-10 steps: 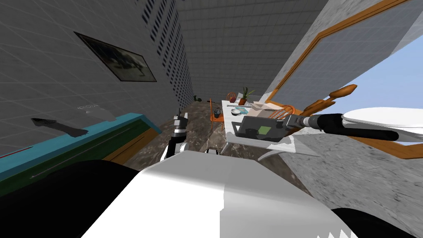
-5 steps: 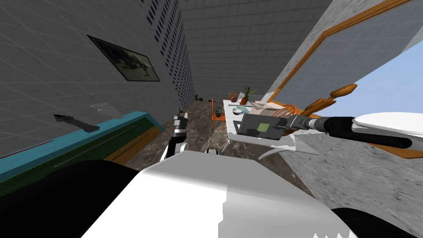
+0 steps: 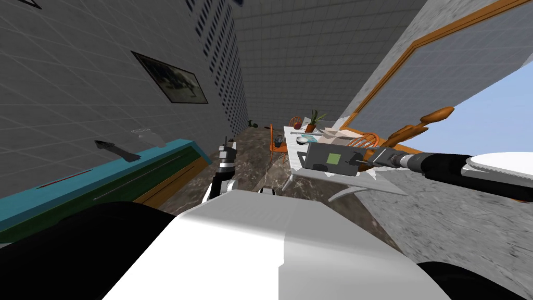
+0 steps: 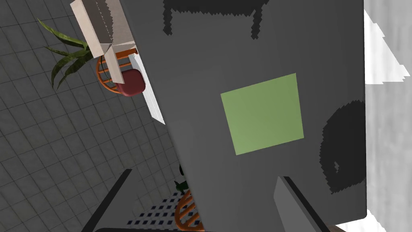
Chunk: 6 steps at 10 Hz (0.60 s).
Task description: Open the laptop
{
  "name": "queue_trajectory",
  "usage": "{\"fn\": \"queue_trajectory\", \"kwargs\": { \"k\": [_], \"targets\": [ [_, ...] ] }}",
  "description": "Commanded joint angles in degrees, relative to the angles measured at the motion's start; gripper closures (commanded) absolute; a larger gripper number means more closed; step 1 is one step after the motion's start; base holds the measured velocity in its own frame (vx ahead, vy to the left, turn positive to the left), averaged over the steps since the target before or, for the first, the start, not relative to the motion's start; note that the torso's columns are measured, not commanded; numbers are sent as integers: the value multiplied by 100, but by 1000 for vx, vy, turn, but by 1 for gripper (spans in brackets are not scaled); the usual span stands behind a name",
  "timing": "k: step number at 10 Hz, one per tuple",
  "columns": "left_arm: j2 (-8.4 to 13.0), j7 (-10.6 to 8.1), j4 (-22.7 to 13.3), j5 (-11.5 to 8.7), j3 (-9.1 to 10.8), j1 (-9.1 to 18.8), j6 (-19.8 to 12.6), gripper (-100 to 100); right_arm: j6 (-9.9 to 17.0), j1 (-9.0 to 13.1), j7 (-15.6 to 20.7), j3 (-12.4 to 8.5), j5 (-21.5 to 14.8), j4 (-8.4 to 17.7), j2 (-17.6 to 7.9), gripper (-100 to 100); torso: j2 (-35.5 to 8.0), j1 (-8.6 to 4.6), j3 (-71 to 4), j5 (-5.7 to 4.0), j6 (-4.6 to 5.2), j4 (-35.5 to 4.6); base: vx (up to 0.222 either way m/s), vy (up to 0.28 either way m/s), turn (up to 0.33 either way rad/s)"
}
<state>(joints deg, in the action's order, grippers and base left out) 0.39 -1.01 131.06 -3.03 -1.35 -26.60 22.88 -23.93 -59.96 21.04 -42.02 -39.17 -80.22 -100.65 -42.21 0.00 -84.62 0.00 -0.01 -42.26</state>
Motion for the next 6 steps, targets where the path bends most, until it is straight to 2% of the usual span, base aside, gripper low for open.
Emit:
{"fn": "queue_trajectory", "kwargs": {
  "k": [1, 2, 6],
  "targets": [
    [0, 0, 0, 0, 0, 0, 0, 0, 149, 63, 144, 72, 80, -11, 162, -100, -6, -1, 4, 0, 1, -2, -30, 46, 13],
    [0, 0, 0, 0, 1, 0, 0, 0, 301, 106, 234, 104, 85, -44, 359, -100, -8, -11, 5, -2, 2, -3, -42, 65, 66],
    [0, 0, 0, 0, 0, 0, 0, 0, 711, 241, 437, 244, 72, -56, 831, -100, -10, 10, 6, 4, 1, -3, -52, 120, 82]
  ]
}}
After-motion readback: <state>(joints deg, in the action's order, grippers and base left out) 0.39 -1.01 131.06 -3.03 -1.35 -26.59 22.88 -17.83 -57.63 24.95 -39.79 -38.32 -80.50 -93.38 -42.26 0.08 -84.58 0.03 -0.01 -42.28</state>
